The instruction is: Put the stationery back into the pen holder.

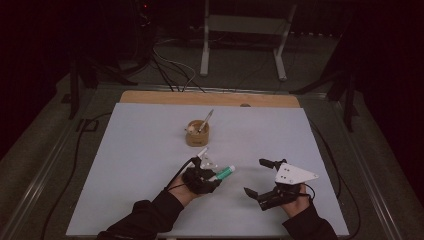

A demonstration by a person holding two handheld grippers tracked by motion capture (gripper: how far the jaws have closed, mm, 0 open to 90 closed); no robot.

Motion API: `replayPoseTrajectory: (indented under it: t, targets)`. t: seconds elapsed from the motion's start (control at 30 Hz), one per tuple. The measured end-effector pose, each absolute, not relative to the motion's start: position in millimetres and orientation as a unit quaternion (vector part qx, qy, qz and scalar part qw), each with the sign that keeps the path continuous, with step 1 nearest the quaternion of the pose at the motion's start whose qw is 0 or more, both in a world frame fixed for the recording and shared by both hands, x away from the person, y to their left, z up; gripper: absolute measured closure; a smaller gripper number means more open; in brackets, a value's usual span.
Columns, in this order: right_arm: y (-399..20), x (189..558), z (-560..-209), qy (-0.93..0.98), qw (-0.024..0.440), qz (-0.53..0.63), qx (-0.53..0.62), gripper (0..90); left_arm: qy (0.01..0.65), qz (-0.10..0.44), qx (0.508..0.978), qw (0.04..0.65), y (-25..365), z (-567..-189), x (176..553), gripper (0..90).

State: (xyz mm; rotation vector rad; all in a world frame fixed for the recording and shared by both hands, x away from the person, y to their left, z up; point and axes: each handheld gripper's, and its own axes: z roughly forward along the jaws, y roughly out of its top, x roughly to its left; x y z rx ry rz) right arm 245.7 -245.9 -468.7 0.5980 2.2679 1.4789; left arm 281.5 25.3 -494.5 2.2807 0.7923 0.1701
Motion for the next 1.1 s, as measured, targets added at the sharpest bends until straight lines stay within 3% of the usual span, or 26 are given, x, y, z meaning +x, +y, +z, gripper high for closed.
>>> replayPoseTrajectory:
  t: [0.2, 1.1]
  targets:
    - [-237.8, 243.5, -470.0, 0.821, 0.173, 0.509, 0.194, 0.0, 0.275, 0.062, 0.894, 0.348, 32.5, -487.9, 276.6, 66.7]
    - [-194.0, 231.2, -467.2, 0.893, 0.280, 0.345, 0.073, 0.0, 0.250, 0.036, 0.906, 0.341, 50.5, -484.3, 283.5, 66.6]
